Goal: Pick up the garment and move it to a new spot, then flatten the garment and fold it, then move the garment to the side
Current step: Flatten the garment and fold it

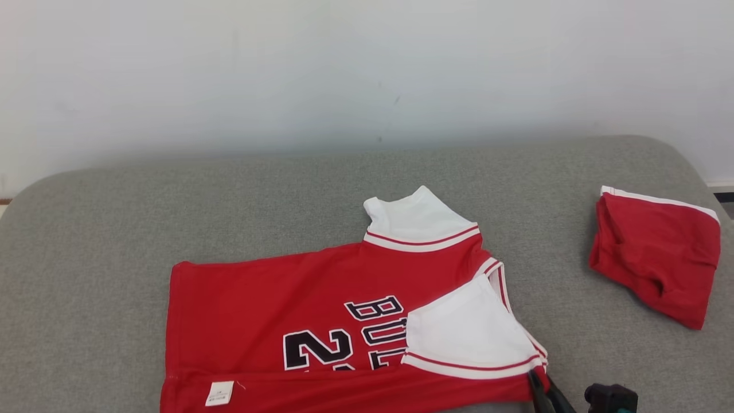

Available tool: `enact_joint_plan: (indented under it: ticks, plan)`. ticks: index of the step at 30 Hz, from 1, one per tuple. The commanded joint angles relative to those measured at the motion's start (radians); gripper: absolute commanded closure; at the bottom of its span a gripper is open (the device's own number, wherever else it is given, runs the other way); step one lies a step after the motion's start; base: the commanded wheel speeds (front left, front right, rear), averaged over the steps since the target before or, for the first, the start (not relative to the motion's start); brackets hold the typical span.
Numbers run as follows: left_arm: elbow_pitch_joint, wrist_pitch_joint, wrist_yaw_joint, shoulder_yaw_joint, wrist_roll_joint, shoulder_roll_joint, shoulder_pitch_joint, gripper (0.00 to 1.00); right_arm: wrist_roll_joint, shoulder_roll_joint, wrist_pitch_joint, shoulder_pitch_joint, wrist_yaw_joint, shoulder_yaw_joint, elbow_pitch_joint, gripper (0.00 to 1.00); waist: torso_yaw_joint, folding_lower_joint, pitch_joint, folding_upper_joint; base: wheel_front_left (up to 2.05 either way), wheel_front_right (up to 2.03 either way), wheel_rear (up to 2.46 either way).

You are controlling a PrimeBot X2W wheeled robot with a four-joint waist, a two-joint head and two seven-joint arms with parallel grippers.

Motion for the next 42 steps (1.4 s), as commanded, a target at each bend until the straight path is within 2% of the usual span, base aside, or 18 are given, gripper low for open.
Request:
enact_joint_plan:
  ticks: [1,11,20,21,22,23,29,32,42]
  plan:
    - [0.010,-0.001,0.002,-0.002,0.003,0.008,0.022,1.00,0.014,-0.004,-0.001,0.024,-0.004,0.004,-0.011,1.00,-0.010,0.0002,-0.012,0.0000,0.00,0.00,0.00]
    - [0.012,-0.001,0.001,-0.061,-0.026,-0.001,0.039,1.00,0.032,-0.009,-0.001,0.068,-0.003,0.037,-0.037,1.00,-0.007,0.0002,-0.029,0.0000,0.00,0.00,0.00]
    - [0.010,-0.001,0.002,-0.041,-0.005,0.017,0.030,1.00,0.034,-0.008,-0.001,0.081,-0.003,0.042,-0.042,1.00,-0.006,0.0002,-0.022,0.0000,0.00,0.00,0.00]
    - [0.011,-0.001,0.002,-0.033,0.005,0.017,0.027,0.64,0.032,-0.010,-0.001,0.081,-0.003,0.040,-0.038,0.85,-0.005,0.0002,-0.021,0.0000,0.00,0.00,0.00]
    - [0.010,-0.001,0.002,-0.015,0.014,0.015,0.022,0.18,0.030,-0.013,-0.001,0.080,-0.003,0.036,-0.035,0.38,-0.004,0.0002,-0.019,0.0000,0.00,0.00,0.00]
    - [0.012,-0.001,0.002,-0.006,0.026,0.012,0.022,0.00,0.028,-0.015,-0.001,0.077,-0.003,0.029,-0.035,0.00,-0.004,0.0002,-0.017,0.0000,0.00,0.00,0.00]
    - [0.006,-0.001,0.001,0.073,0.106,-0.004,0.020,0.00,-0.007,-0.016,-0.001,0.065,-0.003,-0.035,-0.064,0.00,0.003,0.0002,-0.005,0.0000,0.00,0.00,0.00]
    - [-0.019,-0.001,0.002,0.134,0.180,-0.019,0.012,0.00,-0.028,-0.017,-0.001,0.052,-0.003,-0.066,-0.099,0.00,0.008,0.0002,0.009,0.0000,0.00,0.00,0.00]
    - [-0.043,-0.001,0.002,0.161,0.284,-0.023,-0.148,0.00,-0.096,0.000,-0.001,-0.122,-0.003,-0.068,-0.143,0.00,0.017,0.0002,0.099,0.0000,0.00,0.00,0.00]
